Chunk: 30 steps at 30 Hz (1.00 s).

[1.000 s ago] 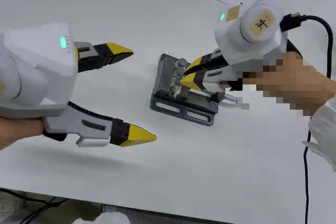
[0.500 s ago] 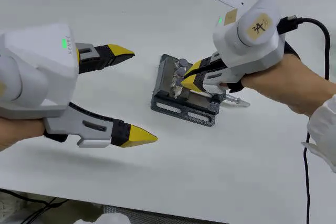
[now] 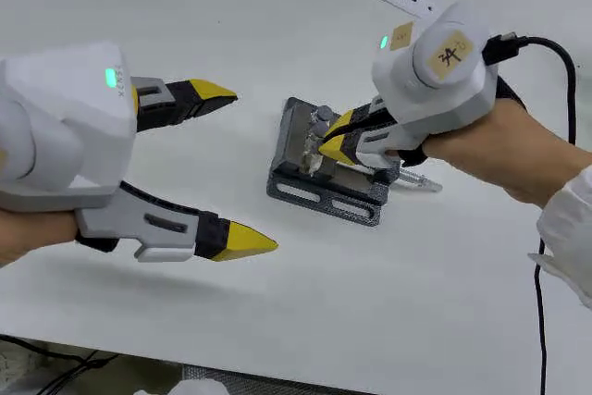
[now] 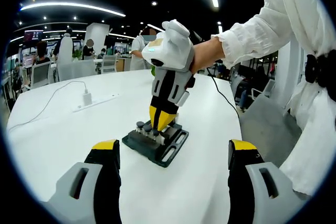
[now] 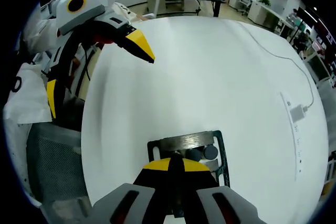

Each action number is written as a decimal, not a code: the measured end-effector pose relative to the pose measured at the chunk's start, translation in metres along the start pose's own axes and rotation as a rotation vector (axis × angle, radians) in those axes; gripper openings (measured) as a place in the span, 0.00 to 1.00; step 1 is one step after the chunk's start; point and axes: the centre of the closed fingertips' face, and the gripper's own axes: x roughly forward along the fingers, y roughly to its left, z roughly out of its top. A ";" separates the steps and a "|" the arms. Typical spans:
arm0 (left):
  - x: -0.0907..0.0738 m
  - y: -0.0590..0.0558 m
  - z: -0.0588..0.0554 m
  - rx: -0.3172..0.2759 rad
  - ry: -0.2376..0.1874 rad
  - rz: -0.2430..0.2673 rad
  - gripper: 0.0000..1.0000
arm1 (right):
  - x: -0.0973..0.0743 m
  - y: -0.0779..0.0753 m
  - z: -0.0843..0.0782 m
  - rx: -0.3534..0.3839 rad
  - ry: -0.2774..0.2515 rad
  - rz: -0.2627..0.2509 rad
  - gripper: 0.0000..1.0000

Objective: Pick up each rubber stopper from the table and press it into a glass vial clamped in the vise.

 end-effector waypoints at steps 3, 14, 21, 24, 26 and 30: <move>0.000 0.001 0.001 -0.001 -0.005 0.002 0.84 | 0.001 0.000 0.000 -0.015 0.004 -0.002 0.02; 0.000 0.002 0.002 -0.006 -0.012 0.012 0.82 | 0.004 -0.001 -0.002 -0.021 0.024 -0.011 0.01; 0.000 0.002 0.003 -0.006 -0.020 0.013 0.82 | 0.004 -0.002 0.000 -0.040 0.051 -0.014 0.01; 0.000 0.002 0.004 -0.007 -0.024 0.013 0.82 | 0.004 0.000 0.001 -0.049 0.055 -0.010 0.00; 0.000 0.002 0.005 -0.005 -0.025 0.013 0.82 | 0.005 -0.001 0.001 -0.040 0.056 0.000 0.00; -0.002 0.003 0.004 -0.006 -0.025 0.020 0.82 | 0.005 -0.001 0.001 -0.037 0.077 0.008 0.00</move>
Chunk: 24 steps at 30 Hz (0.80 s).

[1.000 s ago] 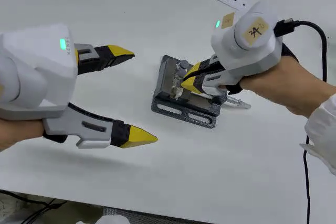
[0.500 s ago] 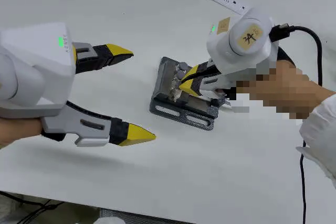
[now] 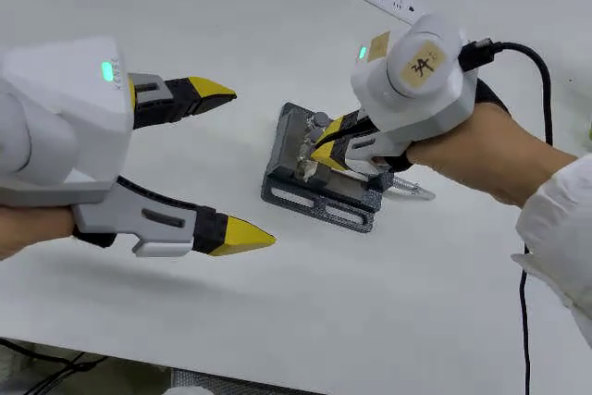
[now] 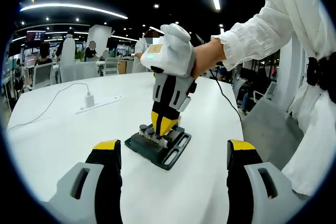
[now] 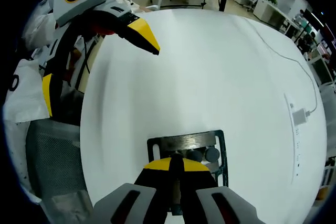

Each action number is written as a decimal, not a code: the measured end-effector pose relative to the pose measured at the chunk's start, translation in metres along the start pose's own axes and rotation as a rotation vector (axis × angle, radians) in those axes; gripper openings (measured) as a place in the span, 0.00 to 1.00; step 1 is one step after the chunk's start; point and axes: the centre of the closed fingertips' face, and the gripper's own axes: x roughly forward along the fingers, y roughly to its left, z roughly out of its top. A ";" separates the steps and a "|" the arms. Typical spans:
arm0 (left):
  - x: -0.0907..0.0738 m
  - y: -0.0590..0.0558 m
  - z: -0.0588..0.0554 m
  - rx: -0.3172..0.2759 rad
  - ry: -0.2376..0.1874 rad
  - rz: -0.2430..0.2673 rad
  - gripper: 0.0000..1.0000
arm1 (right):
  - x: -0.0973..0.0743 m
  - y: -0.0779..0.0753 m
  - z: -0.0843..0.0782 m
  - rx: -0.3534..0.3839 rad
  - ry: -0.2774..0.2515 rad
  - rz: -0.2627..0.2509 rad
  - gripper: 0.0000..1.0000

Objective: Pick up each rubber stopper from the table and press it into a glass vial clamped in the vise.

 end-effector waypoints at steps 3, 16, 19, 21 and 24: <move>-0.001 0.002 0.000 -0.004 -0.003 0.005 0.82 | 0.002 -0.002 0.001 0.003 0.006 0.007 0.00; 0.002 0.003 0.004 0.000 -0.008 0.006 0.82 | 0.002 -0.006 -0.002 0.001 0.021 0.018 0.00; 0.002 0.003 0.004 -0.001 -0.009 0.007 0.81 | 0.003 -0.006 -0.002 -0.002 0.032 0.013 0.00; 0.002 0.002 0.004 0.000 -0.008 0.007 0.81 | 0.005 -0.005 -0.002 -0.018 0.053 0.001 0.00; 0.003 0.001 0.007 0.002 -0.009 0.009 0.81 | 0.005 -0.006 -0.002 -0.024 0.063 -0.001 0.00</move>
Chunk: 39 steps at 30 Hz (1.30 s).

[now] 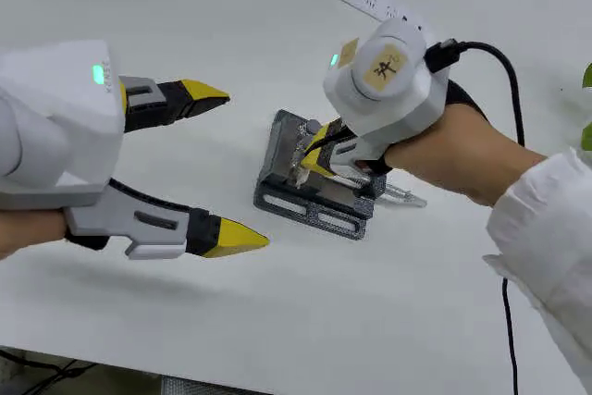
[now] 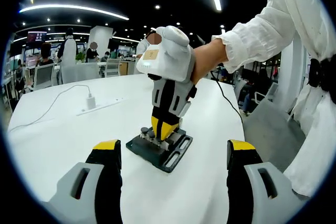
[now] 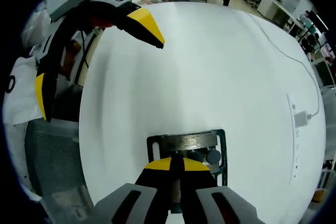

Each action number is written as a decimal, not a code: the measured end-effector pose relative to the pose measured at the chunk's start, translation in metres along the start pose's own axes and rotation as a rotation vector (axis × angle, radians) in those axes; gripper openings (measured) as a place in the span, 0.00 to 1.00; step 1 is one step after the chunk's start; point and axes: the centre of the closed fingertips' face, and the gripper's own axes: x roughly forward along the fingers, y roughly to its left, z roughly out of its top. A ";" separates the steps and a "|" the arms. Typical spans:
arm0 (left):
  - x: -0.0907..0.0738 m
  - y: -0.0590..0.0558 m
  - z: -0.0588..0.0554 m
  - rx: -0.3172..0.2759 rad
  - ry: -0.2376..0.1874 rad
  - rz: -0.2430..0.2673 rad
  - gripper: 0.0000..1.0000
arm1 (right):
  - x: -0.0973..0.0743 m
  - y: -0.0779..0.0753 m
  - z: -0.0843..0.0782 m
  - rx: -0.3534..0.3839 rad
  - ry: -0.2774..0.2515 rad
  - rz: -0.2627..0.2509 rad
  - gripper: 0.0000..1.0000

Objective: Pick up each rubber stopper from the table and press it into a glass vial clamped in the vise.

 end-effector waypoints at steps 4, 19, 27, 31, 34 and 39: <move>0.000 -0.004 0.008 0.004 -0.012 -0.002 0.81 | 0.001 0.004 0.003 -0.026 0.016 -0.046 0.00; -0.012 -0.015 0.012 0.040 0.026 0.011 0.80 | -0.005 0.003 0.003 0.017 -0.071 -0.087 0.01; -0.017 -0.015 0.012 0.054 0.044 0.028 0.81 | -0.010 0.007 0.001 0.078 -0.130 -0.089 0.02; -0.018 -0.014 0.011 0.058 0.056 0.033 0.81 | -0.014 0.006 -0.003 0.093 -0.159 -0.089 0.06; -0.018 -0.014 0.010 0.062 0.067 0.036 0.81 | -0.022 0.009 -0.004 0.114 -0.195 -0.095 0.09; -0.020 -0.014 0.011 0.070 0.077 0.043 0.82 | -0.035 0.007 -0.007 0.181 -0.282 -0.106 0.11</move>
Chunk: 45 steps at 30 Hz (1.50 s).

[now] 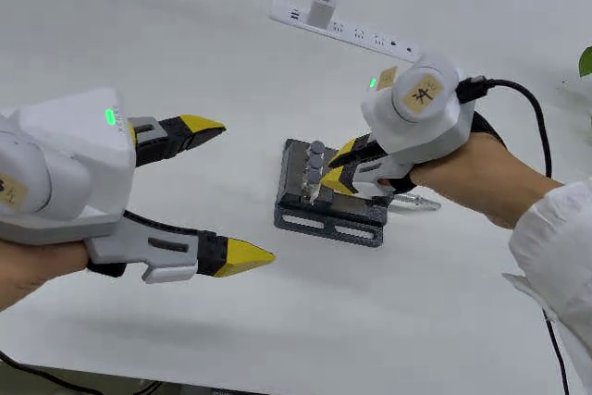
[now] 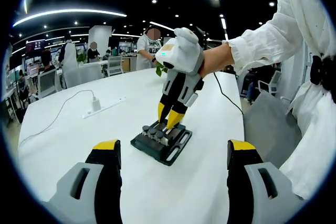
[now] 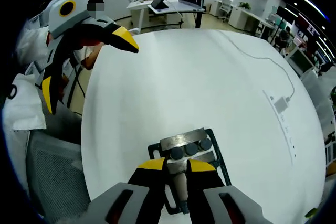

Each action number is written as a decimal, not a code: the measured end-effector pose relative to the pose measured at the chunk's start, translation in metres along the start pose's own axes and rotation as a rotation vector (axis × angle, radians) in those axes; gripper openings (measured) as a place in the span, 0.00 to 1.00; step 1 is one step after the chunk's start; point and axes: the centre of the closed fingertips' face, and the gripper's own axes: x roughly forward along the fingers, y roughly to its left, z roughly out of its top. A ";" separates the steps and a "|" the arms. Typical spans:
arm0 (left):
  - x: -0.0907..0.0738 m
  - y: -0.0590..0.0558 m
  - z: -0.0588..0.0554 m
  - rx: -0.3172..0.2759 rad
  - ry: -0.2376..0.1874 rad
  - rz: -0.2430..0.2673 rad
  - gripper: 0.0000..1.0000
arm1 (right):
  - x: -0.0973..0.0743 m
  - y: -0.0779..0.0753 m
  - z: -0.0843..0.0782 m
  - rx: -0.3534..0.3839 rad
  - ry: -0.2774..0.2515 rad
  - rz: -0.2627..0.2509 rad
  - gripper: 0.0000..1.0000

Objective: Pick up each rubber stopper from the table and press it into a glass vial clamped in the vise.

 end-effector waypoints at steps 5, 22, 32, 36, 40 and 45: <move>0.000 0.001 -0.001 0.012 0.016 0.003 0.83 | -0.014 0.000 -0.010 0.038 -0.056 -0.017 0.18; 0.002 0.003 -0.009 0.055 0.061 -0.004 0.96 | -0.050 0.012 -0.035 0.141 -0.258 -0.073 0.42; 0.003 0.005 -0.016 0.050 0.088 -0.010 0.99 | -0.055 0.020 -0.054 0.181 -0.354 -0.087 0.63; 0.006 0.006 -0.018 0.052 0.101 -0.015 0.99 | -0.057 0.026 -0.054 0.193 -0.395 -0.079 0.70; 0.008 0.005 -0.020 0.056 0.113 -0.022 0.99 | -0.060 0.032 -0.053 0.186 -0.431 -0.085 0.78; 0.009 0.004 -0.024 0.058 0.130 -0.028 0.99 | -0.062 0.035 -0.054 0.173 -0.458 -0.081 0.85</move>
